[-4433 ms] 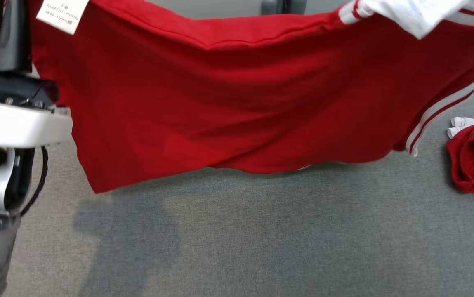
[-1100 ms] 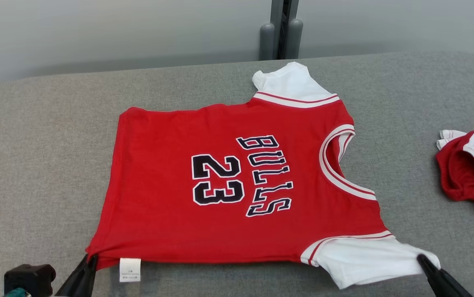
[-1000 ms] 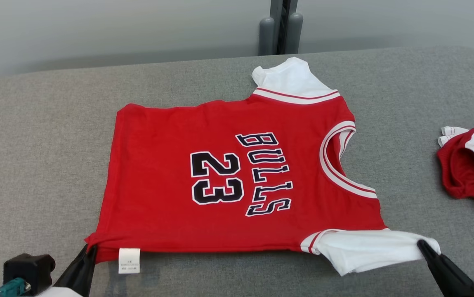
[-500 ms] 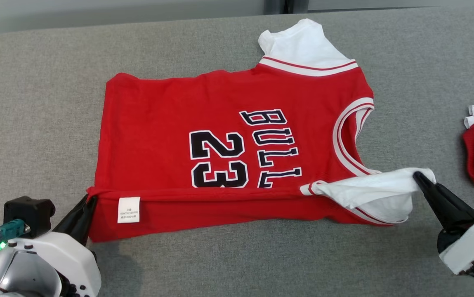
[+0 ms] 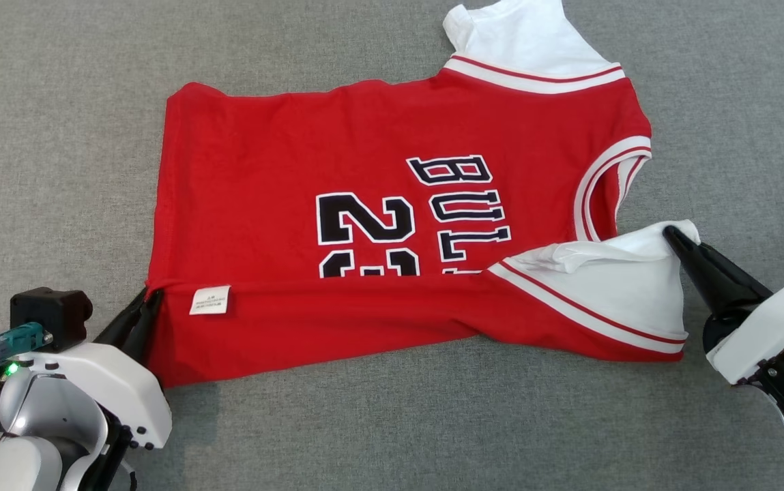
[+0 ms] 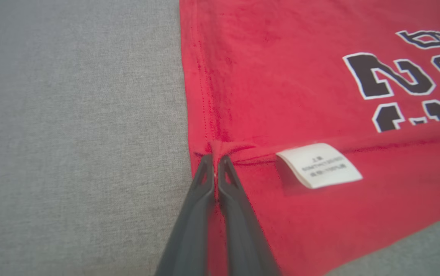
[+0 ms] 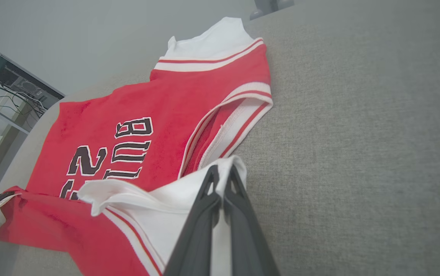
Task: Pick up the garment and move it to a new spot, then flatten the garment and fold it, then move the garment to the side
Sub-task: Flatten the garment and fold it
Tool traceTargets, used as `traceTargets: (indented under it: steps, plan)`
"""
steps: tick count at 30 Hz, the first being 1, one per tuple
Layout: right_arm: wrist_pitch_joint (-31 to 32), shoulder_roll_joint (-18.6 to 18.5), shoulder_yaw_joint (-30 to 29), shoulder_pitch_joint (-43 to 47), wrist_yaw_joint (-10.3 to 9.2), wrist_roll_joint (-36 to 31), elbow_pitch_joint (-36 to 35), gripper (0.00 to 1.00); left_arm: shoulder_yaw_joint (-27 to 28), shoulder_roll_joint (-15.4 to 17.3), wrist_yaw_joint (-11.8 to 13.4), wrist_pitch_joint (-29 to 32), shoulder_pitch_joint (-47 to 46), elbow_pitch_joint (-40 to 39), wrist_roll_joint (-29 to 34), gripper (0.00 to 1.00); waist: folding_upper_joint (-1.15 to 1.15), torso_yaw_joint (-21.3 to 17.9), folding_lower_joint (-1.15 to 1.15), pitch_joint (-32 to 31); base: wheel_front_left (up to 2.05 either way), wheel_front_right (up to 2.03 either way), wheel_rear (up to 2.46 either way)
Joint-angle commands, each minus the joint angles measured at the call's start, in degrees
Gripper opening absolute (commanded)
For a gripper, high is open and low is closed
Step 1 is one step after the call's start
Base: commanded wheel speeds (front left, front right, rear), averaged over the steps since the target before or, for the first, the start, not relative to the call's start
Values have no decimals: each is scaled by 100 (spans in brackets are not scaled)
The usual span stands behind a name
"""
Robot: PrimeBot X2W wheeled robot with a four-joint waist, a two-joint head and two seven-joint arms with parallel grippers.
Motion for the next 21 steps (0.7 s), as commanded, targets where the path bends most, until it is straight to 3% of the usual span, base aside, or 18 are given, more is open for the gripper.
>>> traceTargets:
  steps: [1,6,11,21]
  plan:
    - [-209,-21,27,-114,2,116,60,100,43,-41,8,-150,-153,54,24,100,0,10,0,36,0,0,0]
    - [-647,9,35,-180,2,261,93,100,144,-216,70,-510,-216,137,-4,100,0,9,0,39,0,0,0]
    - [-1487,174,-137,-20,2,135,-32,100,348,-543,177,-1209,-169,101,-81,100,0,1,0,-48,0,0,0]
    - [-2921,575,-412,524,1,-1328,-262,100,632,-1142,372,-2872,-165,14,173,100,0,40,0,-302,0,0,0]
